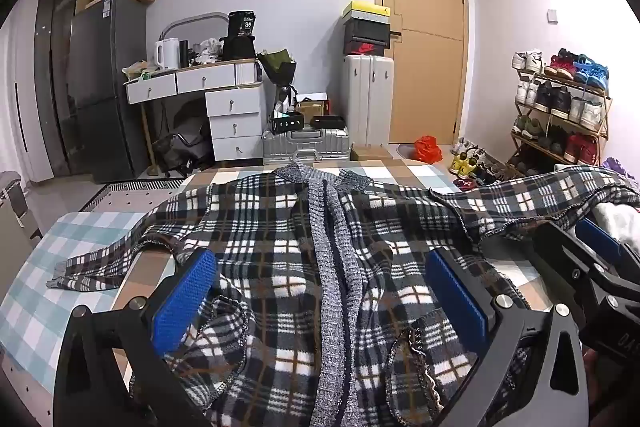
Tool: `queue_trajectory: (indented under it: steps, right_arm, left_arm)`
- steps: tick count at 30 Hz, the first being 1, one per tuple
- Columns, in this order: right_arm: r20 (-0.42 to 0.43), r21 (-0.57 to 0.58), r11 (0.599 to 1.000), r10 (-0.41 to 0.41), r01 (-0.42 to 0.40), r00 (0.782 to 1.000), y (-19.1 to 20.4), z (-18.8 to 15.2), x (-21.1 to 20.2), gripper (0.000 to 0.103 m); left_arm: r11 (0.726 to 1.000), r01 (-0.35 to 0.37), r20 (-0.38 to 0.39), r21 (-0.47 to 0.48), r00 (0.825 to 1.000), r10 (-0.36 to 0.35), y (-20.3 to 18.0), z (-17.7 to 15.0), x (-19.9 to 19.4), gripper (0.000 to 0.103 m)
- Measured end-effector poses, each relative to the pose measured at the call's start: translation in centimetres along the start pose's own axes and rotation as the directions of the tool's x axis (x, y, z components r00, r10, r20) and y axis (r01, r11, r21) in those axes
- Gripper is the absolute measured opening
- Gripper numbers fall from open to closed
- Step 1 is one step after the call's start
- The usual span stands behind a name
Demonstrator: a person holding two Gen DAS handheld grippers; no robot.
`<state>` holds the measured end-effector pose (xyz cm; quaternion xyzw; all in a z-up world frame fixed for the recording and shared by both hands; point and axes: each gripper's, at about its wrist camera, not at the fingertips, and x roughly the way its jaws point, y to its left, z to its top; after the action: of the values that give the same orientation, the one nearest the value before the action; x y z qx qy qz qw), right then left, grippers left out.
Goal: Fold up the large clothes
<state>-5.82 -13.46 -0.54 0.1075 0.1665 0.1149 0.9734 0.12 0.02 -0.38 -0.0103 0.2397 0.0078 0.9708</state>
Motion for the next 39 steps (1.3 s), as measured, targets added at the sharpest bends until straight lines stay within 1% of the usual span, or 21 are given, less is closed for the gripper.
queue_trajectory:
  steps: [32, 35, 37, 39]
  right_arm:
    - [0.001, 0.013, 1.0, 0.001, -0.001, 1.0, -0.1, 0.1, -0.2, 0.103]
    - [0.008, 0.054, 0.998, 0.007, -0.008, 1.0, -1.3, 0.7, -0.6, 0.103]
    - [-0.009, 0.12, 0.993, 0.02, -0.019, 1.0, -3.3, 1.7, -0.8, 0.103]
    - [-0.046, 0.214, 0.977, 0.03, -0.02, 0.998, -6.4, 2.6, -1.0, 0.103]
  left_arm:
    - [1.0, 0.005, -0.004, -0.001, 1.0, -0.005, 0.1, -0.1, 0.2, 0.102]
    - [1.0, 0.012, -0.012, -0.004, 1.0, -0.012, 0.1, -0.2, 0.4, 0.102]
    - [1.0, 0.023, -0.023, -0.01, 0.999, -0.024, 0.1, -0.2, 0.6, 0.102]
    - [0.999, 0.041, -0.034, -0.011, 0.999, -0.041, -0.1, -0.3, 0.6, 0.102]
